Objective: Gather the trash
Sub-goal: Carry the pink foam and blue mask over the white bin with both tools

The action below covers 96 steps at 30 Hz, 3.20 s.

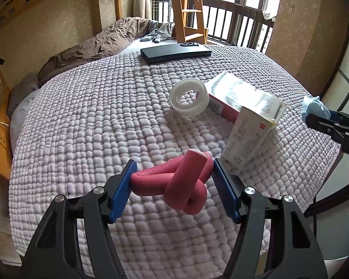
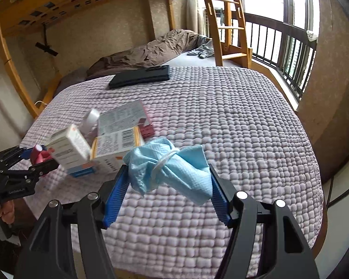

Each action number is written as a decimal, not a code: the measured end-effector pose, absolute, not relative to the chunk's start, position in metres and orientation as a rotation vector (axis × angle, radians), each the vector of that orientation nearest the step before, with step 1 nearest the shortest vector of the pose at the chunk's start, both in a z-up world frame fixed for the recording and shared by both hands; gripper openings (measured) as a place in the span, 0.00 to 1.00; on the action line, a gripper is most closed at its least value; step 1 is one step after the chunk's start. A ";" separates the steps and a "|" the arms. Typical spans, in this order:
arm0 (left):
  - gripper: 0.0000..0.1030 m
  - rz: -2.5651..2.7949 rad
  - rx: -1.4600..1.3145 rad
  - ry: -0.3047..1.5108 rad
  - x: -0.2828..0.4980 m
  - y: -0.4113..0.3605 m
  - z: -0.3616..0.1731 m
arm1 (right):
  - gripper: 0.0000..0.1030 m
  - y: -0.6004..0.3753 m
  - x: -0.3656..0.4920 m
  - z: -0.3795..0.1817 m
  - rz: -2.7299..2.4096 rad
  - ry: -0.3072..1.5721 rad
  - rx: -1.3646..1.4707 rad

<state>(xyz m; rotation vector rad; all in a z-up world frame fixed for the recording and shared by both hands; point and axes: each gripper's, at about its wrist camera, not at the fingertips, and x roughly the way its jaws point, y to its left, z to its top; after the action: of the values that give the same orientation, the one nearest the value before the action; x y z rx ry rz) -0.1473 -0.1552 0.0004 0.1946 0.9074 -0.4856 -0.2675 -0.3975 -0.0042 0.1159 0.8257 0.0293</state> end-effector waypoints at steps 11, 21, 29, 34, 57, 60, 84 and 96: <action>0.65 -0.503 0.197 0.906 -0.174 -0.153 0.009 | 0.62 -0.373 -0.294 0.002 0.105 0.832 0.106; 0.65 -0.521 0.204 0.914 -0.197 -0.153 0.012 | 0.62 -0.358 -0.315 0.004 0.152 0.841 0.113; 0.65 -0.537 0.217 0.920 -0.214 -0.153 0.014 | 0.62 -0.344 -0.334 0.006 0.192 0.855 0.098; 0.65 -0.549 0.230 0.916 -0.221 -0.155 0.018 | 0.62 -0.339 -0.343 0.006 0.206 0.862 0.097; 0.65 -0.627 0.255 0.949 -0.262 -0.160 0.015 | 0.62 -0.320 -0.384 0.007 0.262 0.908 0.086; 0.65 -0.644 0.262 0.963 -0.270 -0.161 0.012 | 0.62 -0.318 -0.389 0.004 0.269 0.922 0.087; 0.65 -0.683 0.311 1.026 -0.296 -0.163 -0.008 | 0.62 -0.314 -0.410 -0.017 0.285 1.015 0.082; 0.65 -0.687 0.313 1.049 -0.296 -0.165 -0.016 | 0.62 -0.312 -0.410 -0.025 0.287 1.038 0.086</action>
<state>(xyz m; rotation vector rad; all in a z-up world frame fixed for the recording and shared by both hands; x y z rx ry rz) -0.2959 -0.1653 -0.0163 0.3126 1.0494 -0.6867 -0.4102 -0.3123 -0.0255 0.0858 1.0376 0.2867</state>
